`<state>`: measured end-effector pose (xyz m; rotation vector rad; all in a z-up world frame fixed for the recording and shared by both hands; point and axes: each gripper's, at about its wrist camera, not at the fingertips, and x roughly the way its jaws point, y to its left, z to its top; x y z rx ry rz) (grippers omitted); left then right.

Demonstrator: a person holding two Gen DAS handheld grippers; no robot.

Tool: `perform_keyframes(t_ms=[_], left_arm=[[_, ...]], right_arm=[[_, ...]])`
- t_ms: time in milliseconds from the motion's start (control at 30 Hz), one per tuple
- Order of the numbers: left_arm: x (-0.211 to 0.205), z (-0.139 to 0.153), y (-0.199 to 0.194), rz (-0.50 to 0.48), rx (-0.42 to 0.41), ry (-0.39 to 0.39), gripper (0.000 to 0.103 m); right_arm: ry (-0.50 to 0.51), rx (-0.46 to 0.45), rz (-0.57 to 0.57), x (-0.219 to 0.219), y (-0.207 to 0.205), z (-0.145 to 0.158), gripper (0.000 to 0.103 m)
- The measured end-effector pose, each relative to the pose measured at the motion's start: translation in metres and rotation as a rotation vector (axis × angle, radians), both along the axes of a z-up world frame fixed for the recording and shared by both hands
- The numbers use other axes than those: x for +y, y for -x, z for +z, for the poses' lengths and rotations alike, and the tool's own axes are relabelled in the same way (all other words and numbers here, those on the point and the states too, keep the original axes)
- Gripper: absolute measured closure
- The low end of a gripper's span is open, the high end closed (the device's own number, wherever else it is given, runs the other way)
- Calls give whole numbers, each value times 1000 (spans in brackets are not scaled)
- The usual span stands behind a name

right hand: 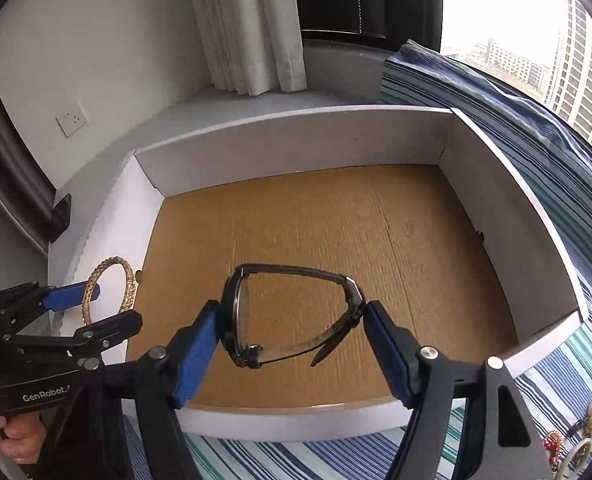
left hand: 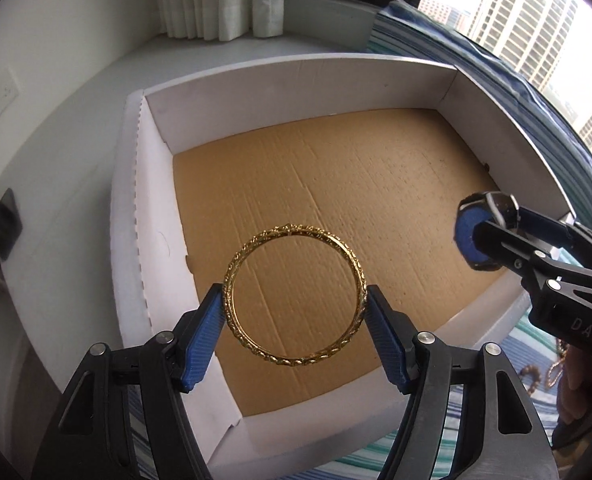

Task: Organize jewelry
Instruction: 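Carry the gold bangle and black watch into the white box and release both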

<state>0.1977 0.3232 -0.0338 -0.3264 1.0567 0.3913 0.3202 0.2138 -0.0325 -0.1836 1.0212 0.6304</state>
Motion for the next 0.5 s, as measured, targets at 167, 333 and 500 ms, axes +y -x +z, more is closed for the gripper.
perform_keyframes(t_ms=[167,333,500], left_arm=[[-3,4,-3,7,-11,-51,8],[-4,11,-6,2,-80,-101,8],[-2,6,-15,40,-134,-288,8]], right_arm=[[-11,7,-23,-9,-9,3,22],[-27,-4,-73,-32,-7,9,22],[-70,-6,-87,-72,30,12,22]])
